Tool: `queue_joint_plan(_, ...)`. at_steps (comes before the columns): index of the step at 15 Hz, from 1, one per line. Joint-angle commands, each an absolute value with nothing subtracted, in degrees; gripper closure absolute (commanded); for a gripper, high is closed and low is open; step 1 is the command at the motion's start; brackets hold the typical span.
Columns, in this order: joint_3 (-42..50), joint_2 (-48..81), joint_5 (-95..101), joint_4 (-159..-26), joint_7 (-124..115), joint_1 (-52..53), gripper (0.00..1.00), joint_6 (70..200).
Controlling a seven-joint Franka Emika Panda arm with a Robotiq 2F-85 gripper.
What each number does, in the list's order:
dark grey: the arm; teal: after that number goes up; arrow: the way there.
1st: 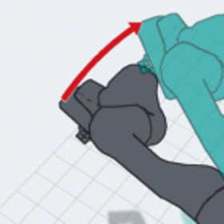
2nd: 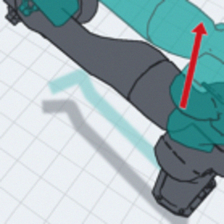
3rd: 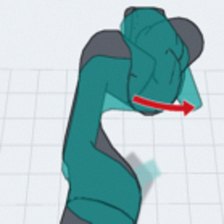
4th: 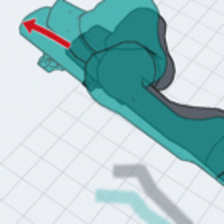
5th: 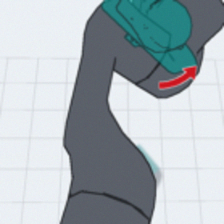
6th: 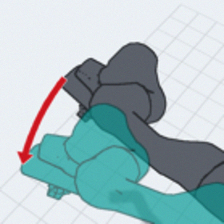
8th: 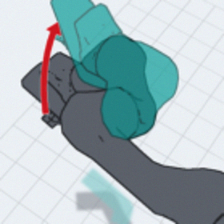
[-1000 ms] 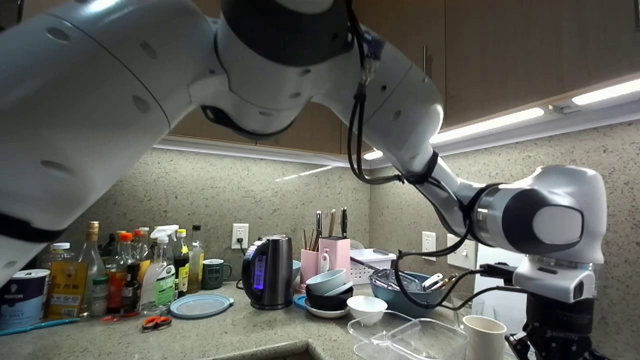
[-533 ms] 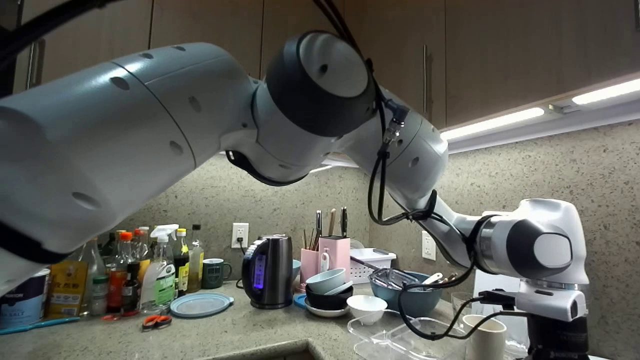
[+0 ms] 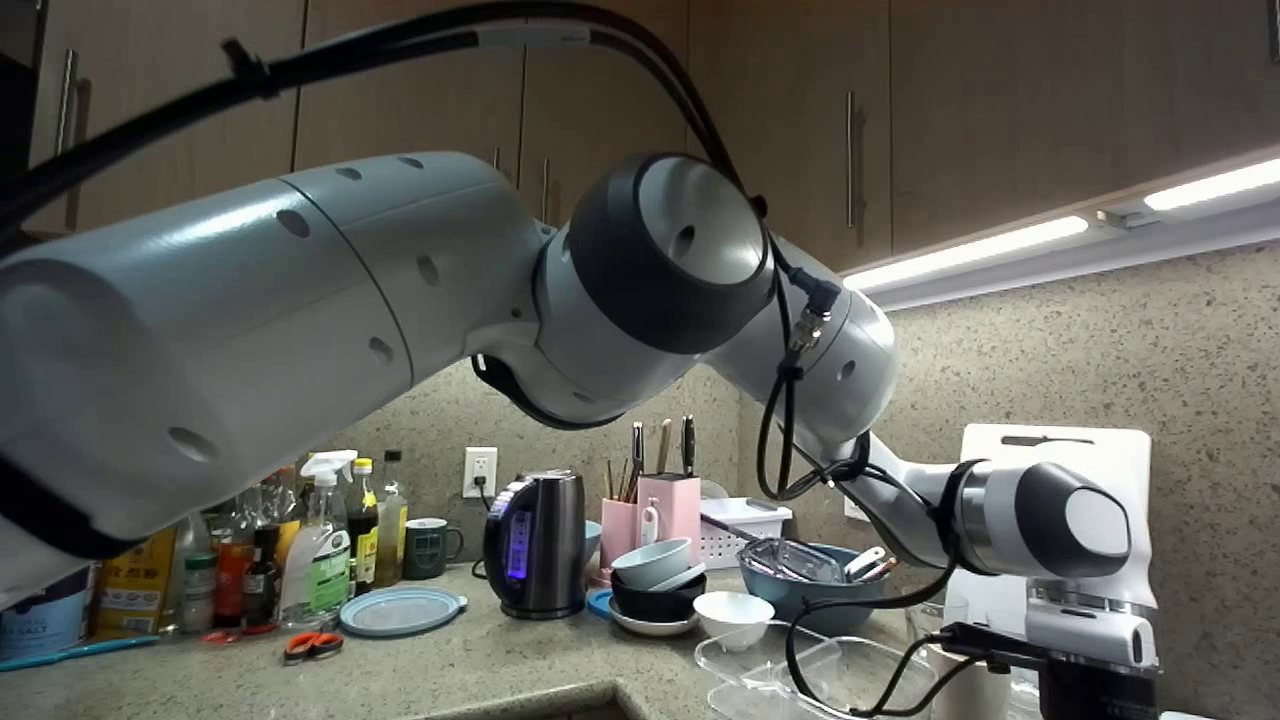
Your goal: Move the bowl into the sink
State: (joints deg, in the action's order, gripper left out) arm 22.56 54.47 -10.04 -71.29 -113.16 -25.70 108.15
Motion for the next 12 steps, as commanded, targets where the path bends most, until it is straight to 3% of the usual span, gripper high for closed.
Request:
queue_joint_plan(1, 22.0, 55.9, -7.9, -67.0, -112.3, -26.8, 0.65, 105.4)
queue_joint_plan(10, 25.8, 49.0, -8.7, -69.6, -113.2, -24.0, 0.08, 110.2)
queue_joint_plan(12, 26.6, 45.7, -8.6, -72.0, -113.6, -23.0, 0.01, 110.3)
